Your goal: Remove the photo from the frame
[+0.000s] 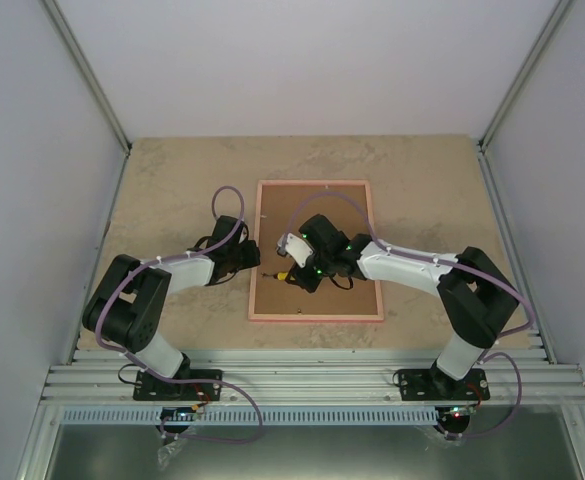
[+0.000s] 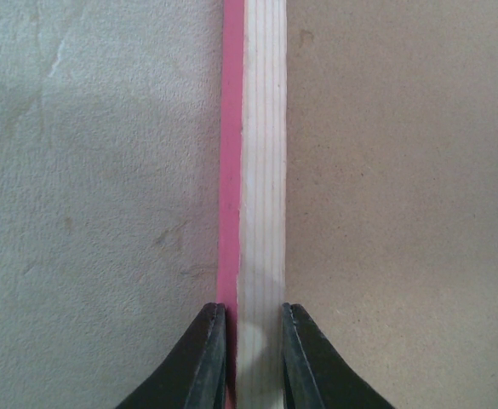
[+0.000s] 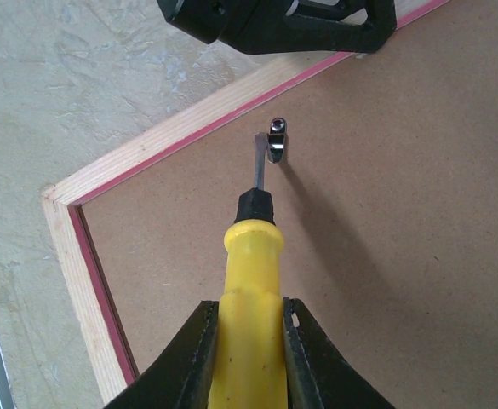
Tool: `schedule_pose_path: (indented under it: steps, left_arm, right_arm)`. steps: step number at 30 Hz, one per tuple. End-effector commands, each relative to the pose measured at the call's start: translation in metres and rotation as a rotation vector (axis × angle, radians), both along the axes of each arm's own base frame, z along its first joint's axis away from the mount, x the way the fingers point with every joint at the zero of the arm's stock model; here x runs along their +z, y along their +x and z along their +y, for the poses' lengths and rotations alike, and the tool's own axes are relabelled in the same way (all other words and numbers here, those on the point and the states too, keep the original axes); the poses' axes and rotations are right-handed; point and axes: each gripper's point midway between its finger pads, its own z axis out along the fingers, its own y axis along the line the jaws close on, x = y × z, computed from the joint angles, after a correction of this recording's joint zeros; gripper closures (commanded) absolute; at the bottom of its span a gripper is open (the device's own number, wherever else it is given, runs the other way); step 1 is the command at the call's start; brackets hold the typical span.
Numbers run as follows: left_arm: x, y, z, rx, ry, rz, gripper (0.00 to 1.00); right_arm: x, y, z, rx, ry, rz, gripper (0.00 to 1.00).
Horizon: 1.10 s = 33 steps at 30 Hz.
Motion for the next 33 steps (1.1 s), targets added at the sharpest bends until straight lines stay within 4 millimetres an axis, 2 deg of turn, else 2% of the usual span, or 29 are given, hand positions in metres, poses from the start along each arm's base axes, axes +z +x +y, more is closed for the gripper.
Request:
schedule_pose_path:
  steps: [1,4,7,10,16,22,26,30,33]
  left_arm:
    - [-0.028,-0.022,0.011,0.025,0.021,0.123,0.89]
    - [-0.028,-0.023,0.011,0.022,0.021,0.124,0.89]
    - [-0.027,-0.023,0.010,0.017,0.015,0.125,0.89]
    - [-0.028,-0.027,0.009,0.015,0.006,0.131,0.89]
    - [-0.034,-0.037,0.004,0.008,-0.045,0.154,0.89]
    - [-0.039,-0.049,0.000,-0.011,-0.064,0.184,0.88]
    - [-0.028,-0.045,0.009,0.024,-0.032,0.146,0.80]
    - [-0.014,-0.033,0.020,0.089,0.002,0.084,0.61]
    - [-0.007,-0.021,0.023,0.106,0.040,0.073,0.57]
  right_arm:
    - [0.007,0.001,-0.003,-0.018,-0.004,-0.012,1.00]
    - [0.012,0.000,-0.003,-0.012,0.011,-0.017,1.00]
    - [0.025,-0.004,-0.003,0.008,0.058,-0.026,0.99]
    - [0.036,0.001,-0.009,-0.012,0.075,-0.050,1.00]
    - [0.038,0.037,-0.029,-0.156,0.026,-0.107,1.00]
    - [0.051,0.068,-0.032,-0.233,0.077,-0.153,1.00]
    - [0.052,0.082,-0.029,-0.246,0.100,-0.174,1.00]
    - [0.056,0.093,-0.026,-0.249,0.140,-0.182,1.00]
    - [0.059,0.097,-0.021,-0.231,0.166,-0.189,1.00]
